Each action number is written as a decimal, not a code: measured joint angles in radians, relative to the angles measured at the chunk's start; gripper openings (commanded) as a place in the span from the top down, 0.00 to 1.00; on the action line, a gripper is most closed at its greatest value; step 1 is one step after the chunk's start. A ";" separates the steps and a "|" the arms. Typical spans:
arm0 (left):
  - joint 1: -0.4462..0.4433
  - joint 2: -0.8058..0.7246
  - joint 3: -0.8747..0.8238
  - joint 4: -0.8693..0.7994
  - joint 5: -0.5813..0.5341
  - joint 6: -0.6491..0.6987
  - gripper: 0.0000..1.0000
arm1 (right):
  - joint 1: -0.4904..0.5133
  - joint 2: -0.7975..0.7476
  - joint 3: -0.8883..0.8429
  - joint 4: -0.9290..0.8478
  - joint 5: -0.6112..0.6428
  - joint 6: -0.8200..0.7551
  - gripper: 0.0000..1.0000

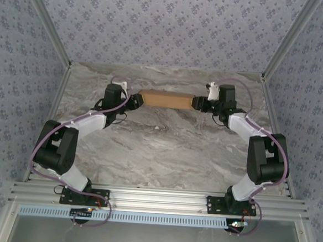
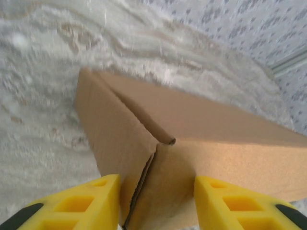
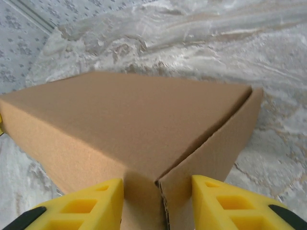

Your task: Fold the paper box

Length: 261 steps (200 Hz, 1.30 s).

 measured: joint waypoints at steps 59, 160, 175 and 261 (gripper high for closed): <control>-0.051 0.026 -0.139 0.067 -0.008 -0.001 0.52 | 0.022 -0.043 -0.171 0.048 0.056 -0.035 0.55; -0.080 0.027 -0.192 0.035 -0.015 0.017 0.25 | 0.057 -0.087 -0.204 -0.101 0.175 -0.016 0.31; -0.079 -0.026 -0.191 -0.002 -0.028 0.039 0.24 | 0.057 -0.108 -0.174 -0.122 0.183 -0.016 0.31; -0.026 -0.470 -0.229 -0.153 -0.373 0.246 0.06 | 0.058 -0.496 -0.125 -0.267 0.599 -0.125 0.06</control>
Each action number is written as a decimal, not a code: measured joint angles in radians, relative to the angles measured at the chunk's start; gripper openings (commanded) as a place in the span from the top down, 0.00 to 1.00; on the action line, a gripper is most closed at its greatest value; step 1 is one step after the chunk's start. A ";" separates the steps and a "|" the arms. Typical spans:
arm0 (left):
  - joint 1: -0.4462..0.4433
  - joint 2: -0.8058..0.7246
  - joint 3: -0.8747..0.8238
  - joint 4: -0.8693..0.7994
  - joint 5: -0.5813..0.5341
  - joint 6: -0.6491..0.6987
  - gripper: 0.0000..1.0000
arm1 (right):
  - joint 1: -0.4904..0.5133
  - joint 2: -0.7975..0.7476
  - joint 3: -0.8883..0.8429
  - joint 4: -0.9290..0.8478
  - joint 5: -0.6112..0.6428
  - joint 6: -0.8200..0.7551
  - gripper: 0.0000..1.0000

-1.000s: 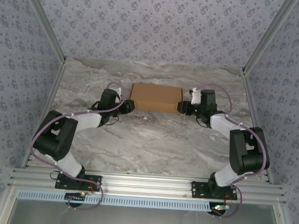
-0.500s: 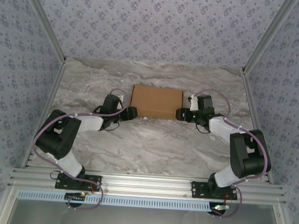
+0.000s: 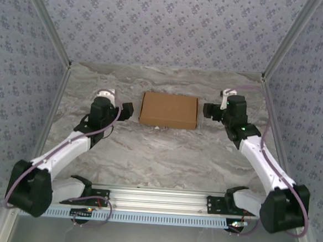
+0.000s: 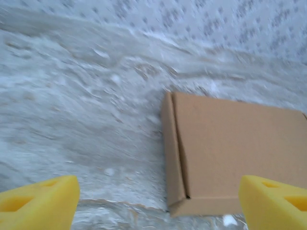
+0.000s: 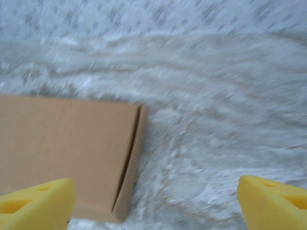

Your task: Fold the paper box

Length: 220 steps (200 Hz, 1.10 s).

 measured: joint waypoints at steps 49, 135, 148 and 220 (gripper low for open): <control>0.074 -0.126 -0.151 0.005 -0.205 0.051 0.01 | -0.018 -0.168 -0.167 0.038 0.250 -0.021 0.01; 0.332 0.011 -0.221 0.202 -0.332 0.123 0.01 | -0.176 -0.030 -0.428 0.341 0.375 0.023 0.01; 0.336 0.116 -0.225 0.283 -0.302 0.159 0.01 | -0.176 0.054 -0.428 0.414 0.363 0.010 0.01; 0.373 0.399 -0.243 0.583 -0.104 0.288 0.01 | -0.157 0.326 -0.478 0.856 0.280 -0.132 0.01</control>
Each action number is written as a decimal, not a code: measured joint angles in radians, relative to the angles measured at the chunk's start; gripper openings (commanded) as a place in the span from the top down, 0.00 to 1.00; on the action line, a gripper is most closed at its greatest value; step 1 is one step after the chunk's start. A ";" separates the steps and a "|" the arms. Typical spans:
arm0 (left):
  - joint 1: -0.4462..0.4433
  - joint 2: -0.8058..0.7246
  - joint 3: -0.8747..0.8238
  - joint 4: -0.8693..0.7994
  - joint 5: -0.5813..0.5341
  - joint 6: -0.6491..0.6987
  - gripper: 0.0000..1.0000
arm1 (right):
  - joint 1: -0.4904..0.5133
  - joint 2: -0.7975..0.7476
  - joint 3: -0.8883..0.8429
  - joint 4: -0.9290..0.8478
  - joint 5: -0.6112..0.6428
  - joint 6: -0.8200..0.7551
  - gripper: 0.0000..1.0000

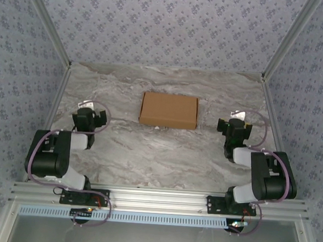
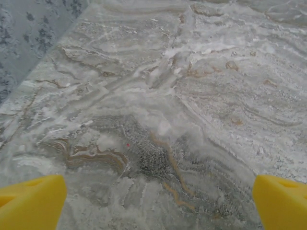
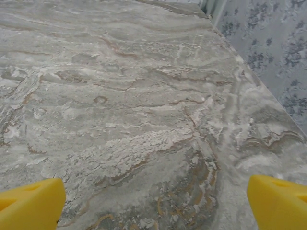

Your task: Fold the paper box

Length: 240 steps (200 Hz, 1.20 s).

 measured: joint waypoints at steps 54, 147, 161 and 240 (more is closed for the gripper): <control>0.001 0.006 -0.008 0.075 0.053 0.017 0.01 | -0.027 0.014 -0.023 0.104 -0.088 -0.023 0.01; 0.001 0.006 -0.008 0.098 0.060 0.024 0.01 | -0.094 0.079 -0.016 0.140 -0.213 -0.017 0.01; 0.001 0.006 -0.008 0.099 0.060 0.024 0.01 | -0.095 0.079 -0.016 0.140 -0.217 -0.017 0.01; 0.001 0.006 -0.008 0.100 0.060 0.024 0.01 | -0.095 0.079 -0.016 0.140 -0.224 -0.017 0.01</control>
